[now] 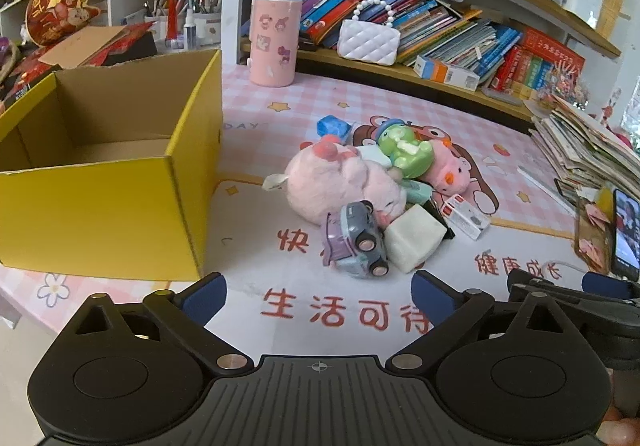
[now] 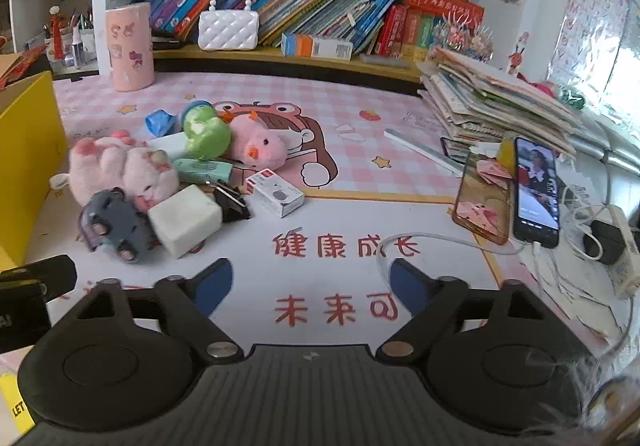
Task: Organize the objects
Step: 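Grasp the grey toy car with the left gripper while the right grasps the white foam cube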
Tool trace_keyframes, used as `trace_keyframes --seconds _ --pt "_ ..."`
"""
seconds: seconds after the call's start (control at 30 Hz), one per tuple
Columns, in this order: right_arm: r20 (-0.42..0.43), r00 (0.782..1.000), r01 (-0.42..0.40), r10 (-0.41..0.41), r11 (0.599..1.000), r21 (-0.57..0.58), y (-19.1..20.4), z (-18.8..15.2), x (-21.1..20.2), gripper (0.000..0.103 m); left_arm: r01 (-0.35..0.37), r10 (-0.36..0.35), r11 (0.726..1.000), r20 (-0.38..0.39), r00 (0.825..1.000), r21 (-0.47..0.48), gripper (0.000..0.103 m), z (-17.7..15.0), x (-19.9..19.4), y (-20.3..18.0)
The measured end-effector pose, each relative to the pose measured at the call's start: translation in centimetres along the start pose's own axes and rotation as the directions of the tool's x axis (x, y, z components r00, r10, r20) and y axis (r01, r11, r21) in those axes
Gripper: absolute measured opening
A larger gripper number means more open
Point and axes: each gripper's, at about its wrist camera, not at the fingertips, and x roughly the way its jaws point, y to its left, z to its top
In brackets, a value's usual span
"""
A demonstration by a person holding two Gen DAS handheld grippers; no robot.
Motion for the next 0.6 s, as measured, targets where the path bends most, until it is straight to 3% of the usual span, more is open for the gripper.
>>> trace_keyframes --seconds 0.17,0.37,0.6 --pt "0.004 1.000 -0.028 0.028 0.999 0.030 -1.4 1.2 1.7 0.086 -0.011 0.012 1.000 -0.012 1.000 0.024 0.091 0.5 0.9 -1.3" --pt "0.006 0.997 -0.083 0.083 0.995 0.062 -2.4 2.5 3.0 0.079 -0.021 0.022 0.999 -0.020 1.000 0.031 0.084 1.4 2.7 -2.4" --pt "0.028 0.990 -0.138 0.136 0.988 0.067 -3.1 3.3 3.8 0.079 -0.024 0.018 0.997 -0.073 0.997 -0.077 0.076 3.0 6.5 -1.4"
